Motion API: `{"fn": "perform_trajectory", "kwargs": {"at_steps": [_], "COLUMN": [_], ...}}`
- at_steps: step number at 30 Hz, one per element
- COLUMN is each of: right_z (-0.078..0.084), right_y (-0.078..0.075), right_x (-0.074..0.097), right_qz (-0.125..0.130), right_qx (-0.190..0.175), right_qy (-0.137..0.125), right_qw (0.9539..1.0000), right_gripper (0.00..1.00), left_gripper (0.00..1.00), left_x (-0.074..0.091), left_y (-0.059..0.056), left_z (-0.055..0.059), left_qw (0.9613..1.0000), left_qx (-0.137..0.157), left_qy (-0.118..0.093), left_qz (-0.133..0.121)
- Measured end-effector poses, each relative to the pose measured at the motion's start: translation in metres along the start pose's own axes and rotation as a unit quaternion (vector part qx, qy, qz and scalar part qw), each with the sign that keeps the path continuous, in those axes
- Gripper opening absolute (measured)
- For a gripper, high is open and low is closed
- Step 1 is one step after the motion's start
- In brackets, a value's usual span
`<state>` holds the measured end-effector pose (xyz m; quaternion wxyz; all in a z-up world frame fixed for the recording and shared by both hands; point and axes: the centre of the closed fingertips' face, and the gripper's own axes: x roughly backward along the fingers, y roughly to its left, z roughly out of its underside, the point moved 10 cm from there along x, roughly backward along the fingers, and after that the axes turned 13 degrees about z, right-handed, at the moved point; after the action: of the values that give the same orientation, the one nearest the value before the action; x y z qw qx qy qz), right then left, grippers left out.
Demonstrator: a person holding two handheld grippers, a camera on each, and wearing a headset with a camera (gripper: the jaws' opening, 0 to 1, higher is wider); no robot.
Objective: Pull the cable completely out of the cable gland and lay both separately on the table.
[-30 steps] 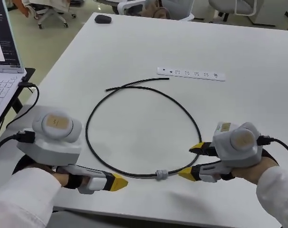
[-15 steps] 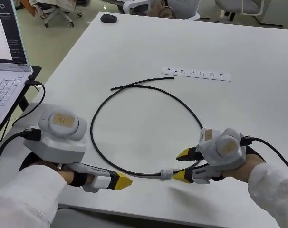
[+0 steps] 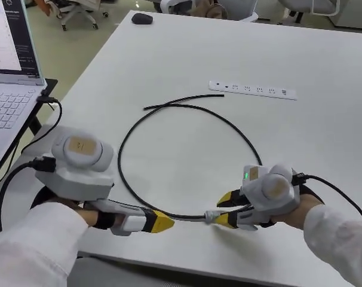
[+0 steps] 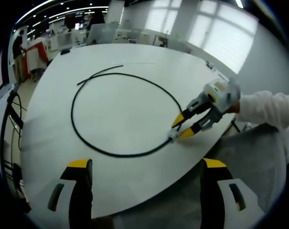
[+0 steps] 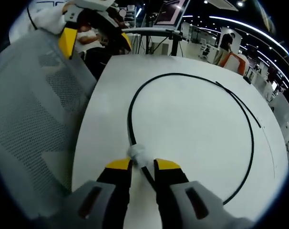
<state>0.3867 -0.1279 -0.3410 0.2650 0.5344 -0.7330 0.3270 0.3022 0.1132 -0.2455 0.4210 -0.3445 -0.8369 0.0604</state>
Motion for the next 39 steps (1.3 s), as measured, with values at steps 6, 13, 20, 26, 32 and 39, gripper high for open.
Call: {"fn": "perform_trajectory", "kwargs": {"at_steps": [6,13,20,26,32,39], "right_z": [0.001,0.004,-0.002,-0.013,-0.025,-0.043], "right_y": [0.001,0.005,0.012,0.012,0.007,0.009], "right_x": [-0.001,-0.003,0.008,0.021,0.038,0.060], "right_qz": [-0.008,-0.007,-0.004,-0.010,-0.002,0.005], "right_qx": [0.016,-0.004,-0.031,-0.038,-0.046,-0.037], "right_qy": [0.010,0.007,0.005,-0.011,-0.025,-0.061], "right_qw": [0.9998,0.9999,0.9995,0.9991,0.9986,0.9974], "right_gripper": [0.13,0.13,0.12,0.11,0.10,0.10], "left_gripper": [0.94,0.93,0.93,0.91,0.87,0.78], "left_x": [-0.001,-0.001,-0.001,-0.002,0.001,0.000], "left_y": [-0.001,-0.001,-0.001,-0.003,-0.006,-0.014], "left_z": [-0.001,-0.001,-0.001,-0.002,-0.009,-0.015], "left_qw": [1.0000,1.0000,1.0000,0.9998,0.9980,0.9941], "left_qx": [-0.004,-0.005,-0.005,-0.018,-0.055,-0.076], "left_qy": [-0.004,0.002,0.001,0.000,-0.031,-0.064], "left_qz": [0.005,0.005,0.002,0.007,0.007,0.044]}}
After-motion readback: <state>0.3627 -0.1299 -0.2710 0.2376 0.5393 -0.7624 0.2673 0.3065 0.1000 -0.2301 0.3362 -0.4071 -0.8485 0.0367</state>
